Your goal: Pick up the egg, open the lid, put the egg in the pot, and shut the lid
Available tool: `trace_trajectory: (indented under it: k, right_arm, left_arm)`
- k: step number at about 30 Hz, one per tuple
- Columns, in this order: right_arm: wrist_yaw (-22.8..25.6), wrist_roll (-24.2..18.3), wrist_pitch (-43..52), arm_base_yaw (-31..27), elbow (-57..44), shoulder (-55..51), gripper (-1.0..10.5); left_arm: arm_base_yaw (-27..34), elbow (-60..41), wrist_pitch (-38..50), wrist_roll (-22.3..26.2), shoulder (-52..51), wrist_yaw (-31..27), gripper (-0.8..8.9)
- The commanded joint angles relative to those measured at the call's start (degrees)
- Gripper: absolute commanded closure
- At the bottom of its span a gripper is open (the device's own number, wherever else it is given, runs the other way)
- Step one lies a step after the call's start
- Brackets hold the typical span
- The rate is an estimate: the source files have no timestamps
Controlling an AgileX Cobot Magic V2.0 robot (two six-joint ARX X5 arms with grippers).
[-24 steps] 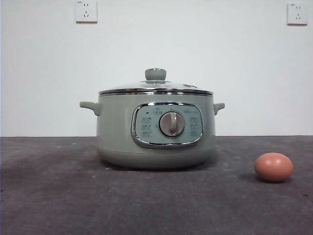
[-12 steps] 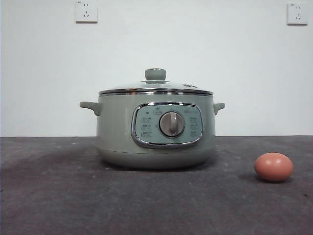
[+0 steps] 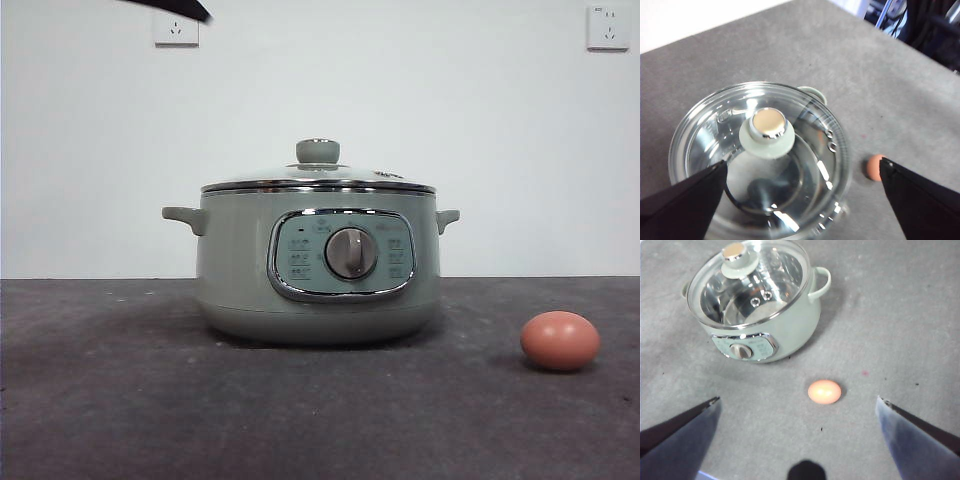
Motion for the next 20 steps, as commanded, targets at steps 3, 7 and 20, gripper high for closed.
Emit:
trace_trajectory:
  k: [3, 7, 20]
  right_arm:
    - [-0.66, 0.20, -0.28, 0.07, 0.15, -0.02, 4.1]
    - [-0.66, 0.20, -0.26, 0.04, 0.15, 0.00, 4.1]
    - [-0.61, 0.17, -0.20, 0.04, 0.15, 0.85, 4.1]
  left_arm:
    - [-1.84, 5.99, 2.34, 2.67, 10.84, -3.02, 1.88]
    - [-2.62, 8.09, 5.53, 2.67, 17.73, -3.02, 1.88]
    - [-3.67, 8.09, 10.95, 2.40, 26.21, -4.35, 1.95]
